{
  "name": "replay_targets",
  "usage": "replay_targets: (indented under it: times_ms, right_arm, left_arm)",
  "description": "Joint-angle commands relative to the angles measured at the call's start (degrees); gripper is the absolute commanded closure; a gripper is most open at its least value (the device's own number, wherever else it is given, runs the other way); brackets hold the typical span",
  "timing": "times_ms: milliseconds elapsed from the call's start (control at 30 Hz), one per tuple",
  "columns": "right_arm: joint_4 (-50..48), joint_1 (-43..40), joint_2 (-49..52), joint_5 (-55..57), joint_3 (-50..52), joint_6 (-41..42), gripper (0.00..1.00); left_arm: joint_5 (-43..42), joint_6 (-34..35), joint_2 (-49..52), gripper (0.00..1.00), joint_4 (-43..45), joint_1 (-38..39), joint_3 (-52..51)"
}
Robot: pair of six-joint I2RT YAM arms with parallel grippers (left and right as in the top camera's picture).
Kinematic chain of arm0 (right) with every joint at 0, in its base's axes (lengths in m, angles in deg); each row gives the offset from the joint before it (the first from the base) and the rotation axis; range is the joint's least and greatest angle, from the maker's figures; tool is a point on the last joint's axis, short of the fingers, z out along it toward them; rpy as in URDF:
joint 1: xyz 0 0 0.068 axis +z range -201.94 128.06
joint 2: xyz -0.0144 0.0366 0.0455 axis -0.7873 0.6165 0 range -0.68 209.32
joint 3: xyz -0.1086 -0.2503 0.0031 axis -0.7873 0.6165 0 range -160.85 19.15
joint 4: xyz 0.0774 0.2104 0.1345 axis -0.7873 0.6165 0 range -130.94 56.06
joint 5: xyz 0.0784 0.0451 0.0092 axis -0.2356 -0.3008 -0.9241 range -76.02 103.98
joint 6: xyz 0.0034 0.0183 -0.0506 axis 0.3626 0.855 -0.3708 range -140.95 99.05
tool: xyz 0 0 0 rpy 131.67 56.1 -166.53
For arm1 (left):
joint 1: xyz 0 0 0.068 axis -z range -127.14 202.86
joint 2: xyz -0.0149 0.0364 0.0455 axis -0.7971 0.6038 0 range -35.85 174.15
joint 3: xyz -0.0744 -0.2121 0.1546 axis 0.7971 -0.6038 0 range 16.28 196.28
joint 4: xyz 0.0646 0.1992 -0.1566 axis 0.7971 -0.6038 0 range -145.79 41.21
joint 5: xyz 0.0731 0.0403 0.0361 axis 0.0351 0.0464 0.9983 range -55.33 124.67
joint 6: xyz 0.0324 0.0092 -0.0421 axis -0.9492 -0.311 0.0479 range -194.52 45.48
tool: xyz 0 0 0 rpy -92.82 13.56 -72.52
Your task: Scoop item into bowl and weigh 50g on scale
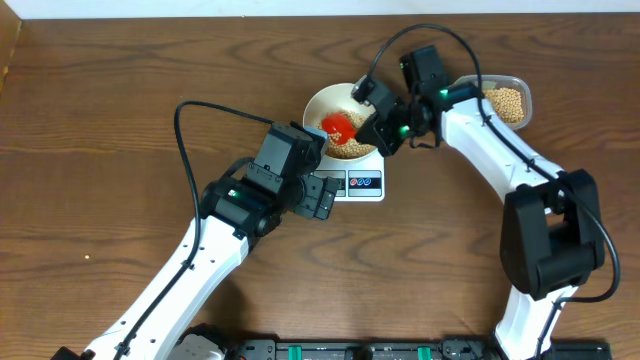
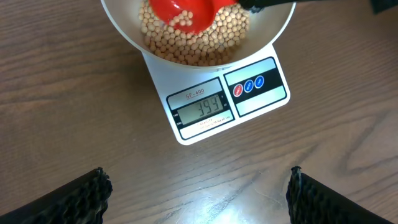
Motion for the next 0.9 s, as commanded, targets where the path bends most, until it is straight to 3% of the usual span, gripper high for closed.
replay_targets:
  times_ms: [0, 533, 867]
  right_arm:
    - [0.0, -1.5, 0.0, -7.7, -1.5, 1.3, 0.99]
    - [6.1, -10.2, -0.1, -27.6, -6.7, 4.3, 0.99]
    - [16.5, -20.2, -2.6, -28.6, -9.2, 0.8, 0.99]
  left_arm:
    - [0.9, -0.2, -0.4, 0.08, -0.2, -0.2, 0.1]
    - [0.9, -0.2, -0.4, 0.08, -0.2, -0.2, 0.1]
    - [0.9, -0.2, -0.4, 0.08, -0.2, -0.2, 0.1]
